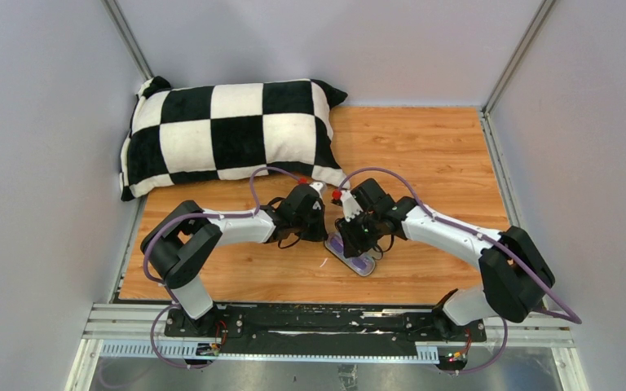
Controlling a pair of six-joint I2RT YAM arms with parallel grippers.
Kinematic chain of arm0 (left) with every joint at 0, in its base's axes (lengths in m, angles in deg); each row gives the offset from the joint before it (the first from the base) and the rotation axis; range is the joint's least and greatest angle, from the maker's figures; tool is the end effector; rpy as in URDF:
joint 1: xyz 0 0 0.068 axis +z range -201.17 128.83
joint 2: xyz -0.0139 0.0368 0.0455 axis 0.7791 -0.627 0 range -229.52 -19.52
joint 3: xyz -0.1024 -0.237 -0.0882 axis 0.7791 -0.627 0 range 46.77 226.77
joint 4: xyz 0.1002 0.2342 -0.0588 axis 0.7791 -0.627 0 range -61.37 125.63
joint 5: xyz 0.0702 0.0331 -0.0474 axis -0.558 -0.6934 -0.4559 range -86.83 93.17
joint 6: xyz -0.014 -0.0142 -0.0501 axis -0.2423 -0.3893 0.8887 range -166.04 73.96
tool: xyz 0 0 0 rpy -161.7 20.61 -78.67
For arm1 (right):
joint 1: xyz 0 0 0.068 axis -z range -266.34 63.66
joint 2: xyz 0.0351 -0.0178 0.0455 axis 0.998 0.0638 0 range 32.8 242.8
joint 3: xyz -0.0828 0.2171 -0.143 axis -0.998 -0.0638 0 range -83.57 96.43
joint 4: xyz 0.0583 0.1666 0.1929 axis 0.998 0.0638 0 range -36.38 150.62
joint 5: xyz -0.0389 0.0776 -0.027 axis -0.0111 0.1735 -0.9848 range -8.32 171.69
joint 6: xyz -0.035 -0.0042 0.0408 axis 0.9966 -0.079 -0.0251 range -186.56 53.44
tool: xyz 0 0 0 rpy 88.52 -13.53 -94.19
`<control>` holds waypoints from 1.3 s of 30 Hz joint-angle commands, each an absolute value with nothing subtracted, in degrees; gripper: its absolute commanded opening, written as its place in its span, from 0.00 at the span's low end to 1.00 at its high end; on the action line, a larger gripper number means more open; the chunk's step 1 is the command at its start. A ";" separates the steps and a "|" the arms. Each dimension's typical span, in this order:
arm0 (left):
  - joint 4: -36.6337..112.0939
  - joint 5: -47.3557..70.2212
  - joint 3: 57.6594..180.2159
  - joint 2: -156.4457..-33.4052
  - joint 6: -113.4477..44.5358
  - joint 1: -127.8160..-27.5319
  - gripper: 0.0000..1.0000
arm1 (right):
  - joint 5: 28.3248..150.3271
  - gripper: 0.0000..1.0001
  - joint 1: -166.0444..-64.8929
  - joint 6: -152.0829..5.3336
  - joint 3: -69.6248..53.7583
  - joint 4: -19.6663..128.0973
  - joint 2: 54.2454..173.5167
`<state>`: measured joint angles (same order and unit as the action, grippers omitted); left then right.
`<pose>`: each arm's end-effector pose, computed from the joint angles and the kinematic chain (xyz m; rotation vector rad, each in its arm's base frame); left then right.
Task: Organize the sunglasses
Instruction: Place the sunglasses in the sunglasses case, then adjust the sunglasses case at the center of the board.
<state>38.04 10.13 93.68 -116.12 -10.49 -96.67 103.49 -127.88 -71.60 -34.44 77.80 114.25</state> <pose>0.2273 -0.2375 0.1475 0.2809 2.5297 -0.7642 0.2000 0.1949 0.2050 -0.9738 2.4640 0.7828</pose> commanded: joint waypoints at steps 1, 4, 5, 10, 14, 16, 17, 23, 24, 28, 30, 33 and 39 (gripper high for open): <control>37.65 10.29 92.67 -116.41 -10.70 -96.44 0.00 | 101.93 0.38 -128.89 -71.91 -35.12 80.57 112.29; 37.65 10.28 92.65 -116.43 -10.77 -96.44 0.00 | 101.20 0.38 -129.06 -72.20 -34.93 81.39 111.12; 37.65 10.25 92.65 -116.43 -10.79 -96.48 0.00 | 100.89 0.39 -129.10 -72.25 -34.84 81.71 110.53; 37.57 10.29 92.65 -116.41 -10.73 -96.44 0.00 | 97.52 0.39 -129.41 -72.48 -33.16 83.68 107.05; 37.65 10.39 92.74 -116.27 -10.52 -96.44 0.00 | 90.02 0.40 -129.47 -73.67 -32.79 83.51 102.64; 37.65 10.32 92.89 -116.18 -10.65 -96.44 0.00 | 86.93 0.49 -129.33 -74.10 -33.45 82.14 100.37; 37.65 10.34 92.95 -116.15 -10.76 -96.44 0.00 | 85.64 0.54 -129.32 -74.23 -33.73 81.84 99.67; 35.96 11.51 94.64 -117.00 -12.67 -96.44 0.00 | 79.08 0.61 -127.28 -76.47 -34.48 81.47 100.13; 35.90 12.26 95.05 -117.27 -13.43 -96.44 0.00 | 79.13 0.61 -127.22 -76.51 -34.44 81.44 100.65; 32.44 13.84 97.13 -118.24 -16.34 -96.44 0.00 | 80.69 0.61 -126.85 -75.48 -33.76 81.47 103.74; 32.38 14.10 97.36 -118.33 -16.82 -96.36 0.00 | 83.39 0.61 -126.61 -74.58 -33.29 81.46 105.55; 32.03 14.37 97.86 -118.61 -17.25 -96.35 0.00 | 84.70 0.60 -126.44 -73.72 -33.00 80.95 107.79; 31.16 14.38 99.14 -119.55 -17.84 -96.30 0.00 | 86.13 0.33 -125.89 -73.54 -32.95 80.50 109.08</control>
